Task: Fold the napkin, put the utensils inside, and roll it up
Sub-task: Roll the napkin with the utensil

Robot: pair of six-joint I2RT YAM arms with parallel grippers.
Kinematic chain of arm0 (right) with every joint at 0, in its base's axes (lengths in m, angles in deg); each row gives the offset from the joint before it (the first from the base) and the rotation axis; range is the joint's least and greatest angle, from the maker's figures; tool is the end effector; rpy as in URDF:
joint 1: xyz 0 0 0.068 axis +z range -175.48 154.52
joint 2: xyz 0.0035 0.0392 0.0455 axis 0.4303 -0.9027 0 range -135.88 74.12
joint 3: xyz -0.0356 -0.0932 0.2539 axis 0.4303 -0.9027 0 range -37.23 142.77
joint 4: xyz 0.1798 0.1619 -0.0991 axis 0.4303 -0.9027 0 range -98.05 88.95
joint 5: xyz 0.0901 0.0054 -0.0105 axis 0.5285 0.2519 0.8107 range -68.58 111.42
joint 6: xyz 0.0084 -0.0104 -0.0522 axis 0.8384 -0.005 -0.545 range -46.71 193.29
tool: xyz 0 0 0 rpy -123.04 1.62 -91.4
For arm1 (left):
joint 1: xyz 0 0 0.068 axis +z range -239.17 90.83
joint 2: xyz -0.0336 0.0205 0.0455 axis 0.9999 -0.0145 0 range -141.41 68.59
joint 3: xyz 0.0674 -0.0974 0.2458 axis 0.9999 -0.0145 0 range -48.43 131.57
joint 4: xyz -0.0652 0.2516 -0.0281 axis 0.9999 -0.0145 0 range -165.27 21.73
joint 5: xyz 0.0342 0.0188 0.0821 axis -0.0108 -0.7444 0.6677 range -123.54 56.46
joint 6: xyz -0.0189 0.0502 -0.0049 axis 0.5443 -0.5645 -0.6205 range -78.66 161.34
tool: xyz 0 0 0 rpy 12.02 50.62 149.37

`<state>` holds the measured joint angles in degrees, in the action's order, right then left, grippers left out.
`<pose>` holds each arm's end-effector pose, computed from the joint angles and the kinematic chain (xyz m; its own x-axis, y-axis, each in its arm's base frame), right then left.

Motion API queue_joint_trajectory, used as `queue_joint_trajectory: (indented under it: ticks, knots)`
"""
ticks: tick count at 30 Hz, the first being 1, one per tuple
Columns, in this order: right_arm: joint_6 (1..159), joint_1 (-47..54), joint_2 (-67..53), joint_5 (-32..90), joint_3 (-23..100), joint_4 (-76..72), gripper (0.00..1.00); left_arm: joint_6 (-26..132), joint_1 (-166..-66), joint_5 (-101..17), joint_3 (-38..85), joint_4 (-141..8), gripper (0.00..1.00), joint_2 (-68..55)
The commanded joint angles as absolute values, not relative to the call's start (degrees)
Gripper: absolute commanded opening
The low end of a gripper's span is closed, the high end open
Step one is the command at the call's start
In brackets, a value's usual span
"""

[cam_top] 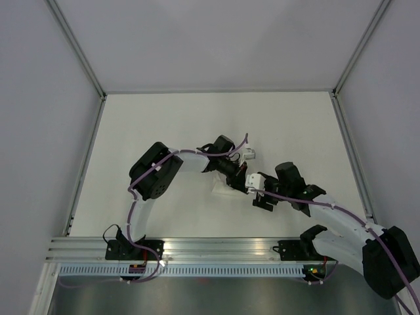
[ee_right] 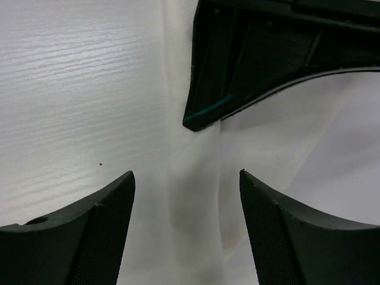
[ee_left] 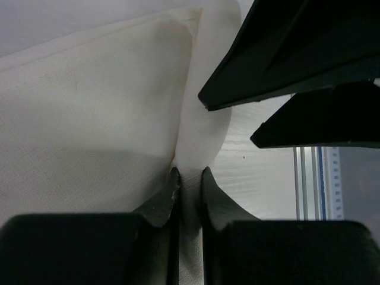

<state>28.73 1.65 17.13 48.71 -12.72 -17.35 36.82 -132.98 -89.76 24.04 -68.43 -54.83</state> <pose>0.1569 0.0987 0.1745 -0.0039 -0.7027 -0.7115 -0.9500 0.2247 -0.2167 0.2863 -0.3157 0.1085 -0.4999 0.5403 -0.6769 0.8034 -0.0026 -0.5954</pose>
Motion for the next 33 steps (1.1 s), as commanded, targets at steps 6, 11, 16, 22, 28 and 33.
queue_joint_trajectory:
  ticks: [6, 11, 16, 22, 28, 33]
  knots:
    - [28.9, 11.7, 14.8, 34.7, -18.7, -3.4, 0.74, 37.1, -133.0, -83.1, 21.4, -82.9, 0.02, -62.2]
    - [28.8, 14.0, 11.7, 31.1, -19.6, -1.5, 0.63, 37.2, -132.8, -83.2, 21.8, -83.6, 0.02, -62.2]
    - [28.5, 14.2, 11.2, 30.7, -19.7, -0.4, 0.39, 37.3, -132.8, -82.9, 22.8, -84.0, 0.02, -61.2]
    - [28.0, 14.2, 9.8, 31.8, -17.5, -6.1, 0.24, 38.3, -132.9, -77.5, 22.8, -81.2, 0.22, -55.5]
    - [27.9, 14.1, 7.1, 33.9, -14.5, -11.8, 0.19, 39.4, -132.5, -75.1, 24.8, -80.0, 0.31, -49.2]
    - [28.6, 14.1, 5.8, 35.5, -12.9, -14.8, 0.19, 40.1, -131.7, -70.5, 23.8, -78.0, 0.34, -44.8]
